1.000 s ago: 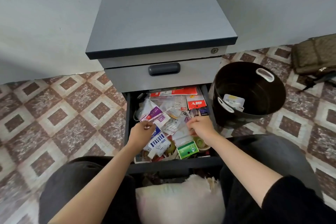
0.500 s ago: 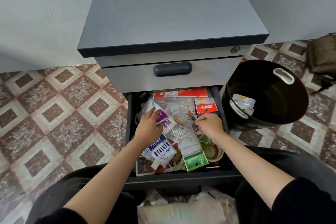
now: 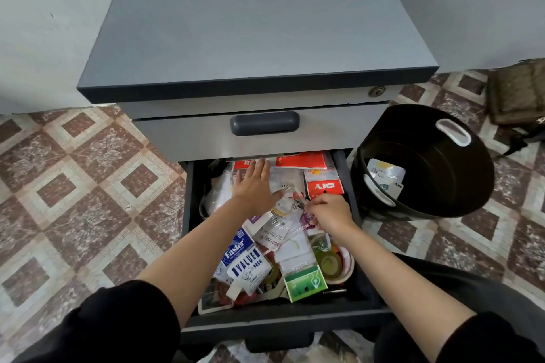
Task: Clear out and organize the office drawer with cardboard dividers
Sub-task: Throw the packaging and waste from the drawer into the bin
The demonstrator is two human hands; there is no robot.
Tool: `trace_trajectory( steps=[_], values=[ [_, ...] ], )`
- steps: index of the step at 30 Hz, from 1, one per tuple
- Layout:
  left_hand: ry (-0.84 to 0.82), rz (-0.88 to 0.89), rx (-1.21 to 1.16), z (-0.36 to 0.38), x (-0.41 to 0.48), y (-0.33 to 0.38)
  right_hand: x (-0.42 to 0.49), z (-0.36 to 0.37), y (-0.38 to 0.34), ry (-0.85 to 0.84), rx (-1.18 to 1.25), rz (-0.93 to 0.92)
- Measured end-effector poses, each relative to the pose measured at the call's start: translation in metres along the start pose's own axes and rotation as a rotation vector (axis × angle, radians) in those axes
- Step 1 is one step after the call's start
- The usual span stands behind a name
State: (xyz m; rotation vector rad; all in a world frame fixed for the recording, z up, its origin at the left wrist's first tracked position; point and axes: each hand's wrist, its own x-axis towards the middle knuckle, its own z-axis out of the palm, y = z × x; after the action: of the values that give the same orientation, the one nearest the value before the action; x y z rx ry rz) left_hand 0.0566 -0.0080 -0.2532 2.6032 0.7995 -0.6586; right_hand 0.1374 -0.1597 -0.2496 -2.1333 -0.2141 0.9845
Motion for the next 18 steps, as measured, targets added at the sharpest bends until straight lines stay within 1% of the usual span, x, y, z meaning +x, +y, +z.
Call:
trace_trajectory(
  steps=[6,13,16,18],
  values=[
    [-0.08,0.009,0.047,0.01,0.0,0.007,0.003,0.001,0.002,-0.005,0.015,0.029],
    [-0.023,0.08,0.07,0.031,-0.023,0.009,-0.001,-0.001,-0.002,-0.005,0.118,0.069],
    [-0.013,0.116,0.123,0.037,-0.037,0.014,-0.002,-0.002,0.001,-0.003,0.111,0.085],
    [-0.017,0.132,0.156,0.043,-0.046,0.014,-0.004,-0.003,0.002,0.039,0.064,0.071]
  ],
)
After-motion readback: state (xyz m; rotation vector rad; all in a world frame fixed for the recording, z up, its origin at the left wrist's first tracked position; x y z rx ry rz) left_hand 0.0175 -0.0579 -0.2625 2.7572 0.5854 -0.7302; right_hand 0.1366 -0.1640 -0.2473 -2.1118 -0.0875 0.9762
